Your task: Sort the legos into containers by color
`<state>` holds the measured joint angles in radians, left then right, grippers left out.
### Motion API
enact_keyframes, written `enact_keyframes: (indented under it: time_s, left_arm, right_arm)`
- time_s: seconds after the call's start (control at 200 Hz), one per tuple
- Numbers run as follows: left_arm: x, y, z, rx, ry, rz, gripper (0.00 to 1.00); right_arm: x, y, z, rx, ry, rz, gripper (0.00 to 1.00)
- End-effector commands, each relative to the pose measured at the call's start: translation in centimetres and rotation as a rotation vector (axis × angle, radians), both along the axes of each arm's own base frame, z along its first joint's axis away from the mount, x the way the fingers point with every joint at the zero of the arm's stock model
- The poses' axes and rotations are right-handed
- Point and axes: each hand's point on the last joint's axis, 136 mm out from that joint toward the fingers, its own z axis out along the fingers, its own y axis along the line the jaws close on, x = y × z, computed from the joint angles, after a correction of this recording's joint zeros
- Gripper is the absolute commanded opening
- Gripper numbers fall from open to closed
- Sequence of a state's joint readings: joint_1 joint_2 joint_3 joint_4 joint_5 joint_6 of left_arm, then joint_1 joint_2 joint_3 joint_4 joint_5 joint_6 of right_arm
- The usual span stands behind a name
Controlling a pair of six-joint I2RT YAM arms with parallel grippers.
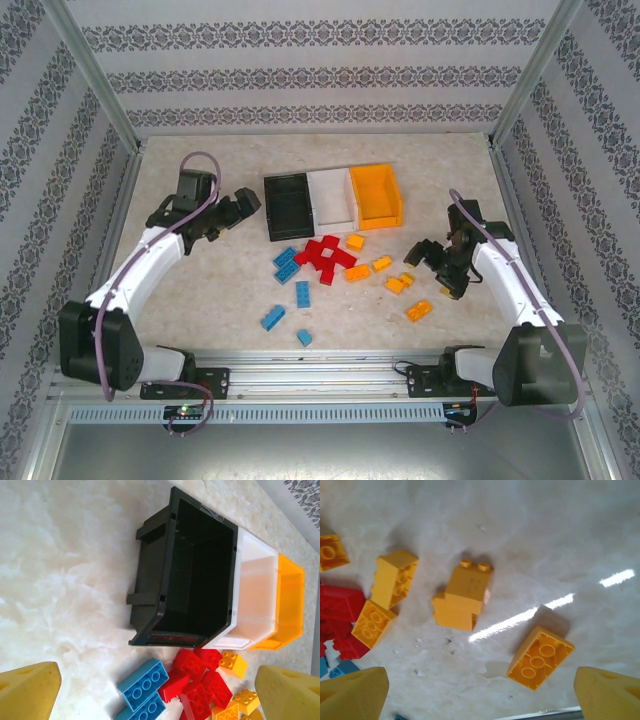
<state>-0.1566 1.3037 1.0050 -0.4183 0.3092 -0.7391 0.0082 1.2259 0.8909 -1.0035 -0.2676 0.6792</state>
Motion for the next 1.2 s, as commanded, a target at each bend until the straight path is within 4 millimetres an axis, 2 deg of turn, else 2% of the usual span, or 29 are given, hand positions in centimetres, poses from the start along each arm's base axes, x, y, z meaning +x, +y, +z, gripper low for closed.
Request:
enact_keyframes:
  time_s: [0.0, 0.14, 0.34, 0.49, 0.595, 0.839, 1.199]
  left_arm:
    - [-1.2, 0.3, 0.8, -0.028, -0.033, 0.017, 1.0]
    - [-3.2, -0.4, -0.1, -0.042, -0.02, -0.049, 1.0]
    - [-4.8, -0.8, -0.8, -0.083, -0.033, -0.061, 1.0]
    - [-5.7, -0.9, -3.1, -0.115, 0.105, -0.034, 1.0]
    - [-5.9, -1.1, -3.8, -0.116, 0.157, -0.043, 1.0]
    - [-5.8, 0.1, -2.9, -0.048, 0.146, -0.014, 1.0]
    - [-5.7, 1.3, -3.3, -0.051, 0.159, 0.031, 1.0]
  right_arm:
    - [-1.6, -0.2, -1.0, 0.007, 0.052, -0.064, 0.93]
    - [-2.8, -0.1, -2.5, 0.018, 0.069, -0.106, 0.89]
    - [-4.0, 0.1, -4.7, 0.027, 0.117, -0.138, 0.85]
    - [-4.2, 0.2, -5.5, 0.005, 0.149, -0.132, 0.81]
    - [-4.0, 0.4, -5.9, -0.01, 0.165, -0.13, 0.79]
    - [-4.1, 0.4, -7.1, -0.042, 0.217, -0.166, 0.73]
    - [-3.5, 1.0, -8.7, -0.052, 0.262, -0.17, 0.63]
